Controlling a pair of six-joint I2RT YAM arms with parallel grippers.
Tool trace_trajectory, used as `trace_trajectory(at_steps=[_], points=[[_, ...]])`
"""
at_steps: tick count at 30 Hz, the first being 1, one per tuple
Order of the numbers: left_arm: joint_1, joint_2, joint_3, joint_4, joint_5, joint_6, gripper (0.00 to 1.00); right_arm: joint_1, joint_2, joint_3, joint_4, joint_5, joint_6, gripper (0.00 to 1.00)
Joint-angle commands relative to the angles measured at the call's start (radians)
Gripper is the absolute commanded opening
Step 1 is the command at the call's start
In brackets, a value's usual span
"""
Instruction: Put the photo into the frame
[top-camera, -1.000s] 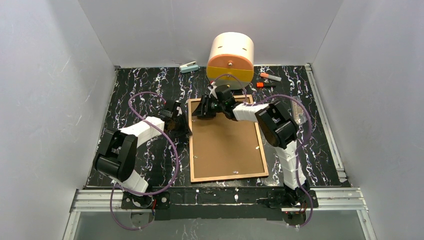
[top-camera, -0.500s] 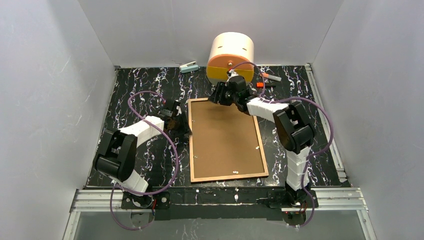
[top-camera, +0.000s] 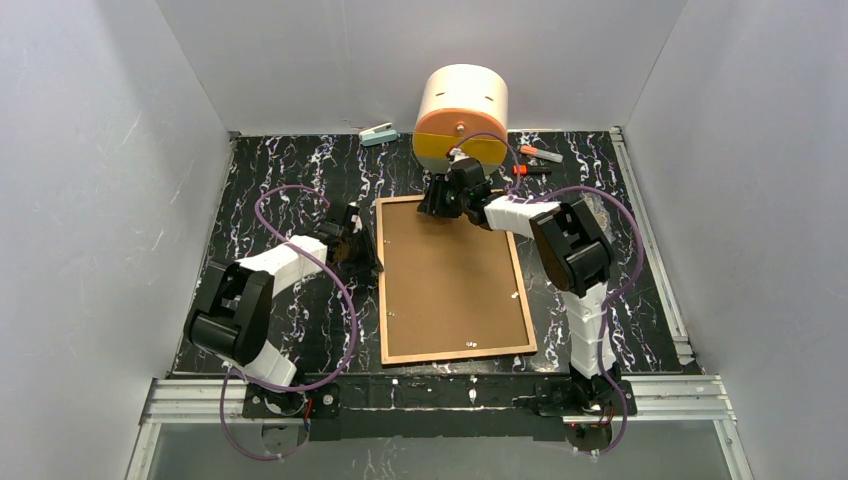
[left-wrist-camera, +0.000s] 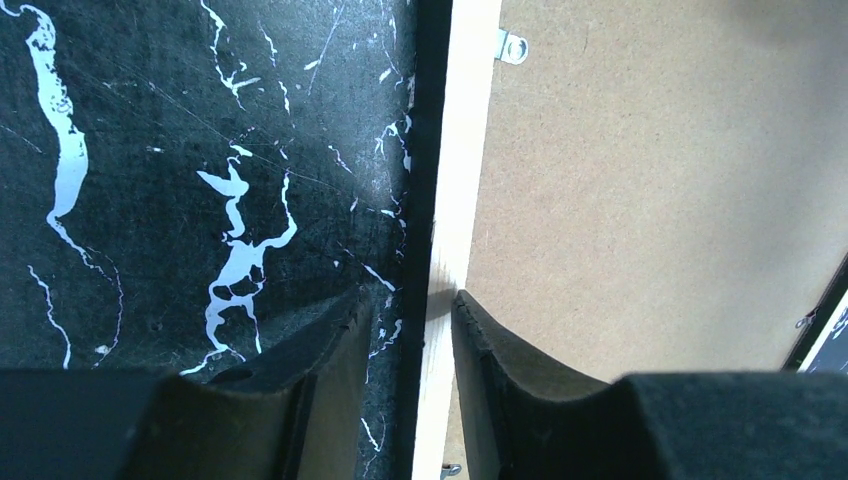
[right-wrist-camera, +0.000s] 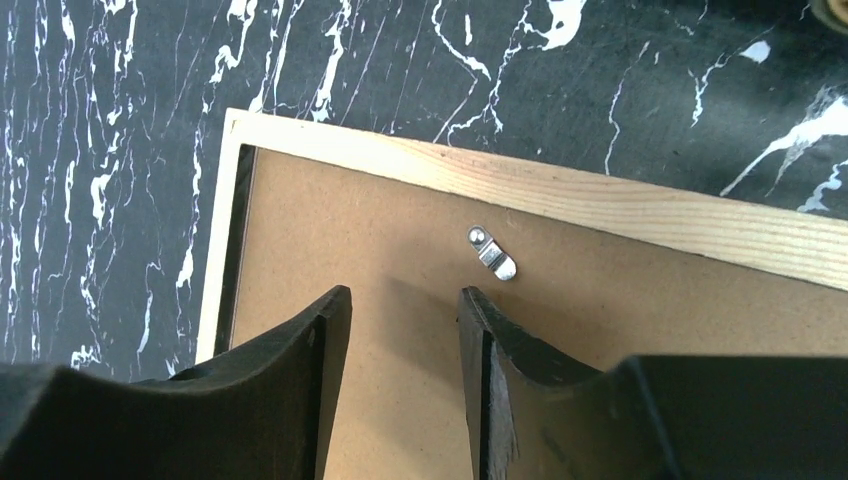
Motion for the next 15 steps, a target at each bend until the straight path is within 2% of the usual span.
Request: trace_trajectory(at_steps=[1,15], points=[[0.001,-0.020,-0.037,-0.046,-0.011,0.013,0.33,-0.001,0.041,0.050,-0.030,0.061,-0.031,0.52],[0.001,-0.018,-0.029,-0.054,-0.020,0.021,0.31,-0.014,0.060,0.095,-0.082,0.162,-0.077,0.48]])
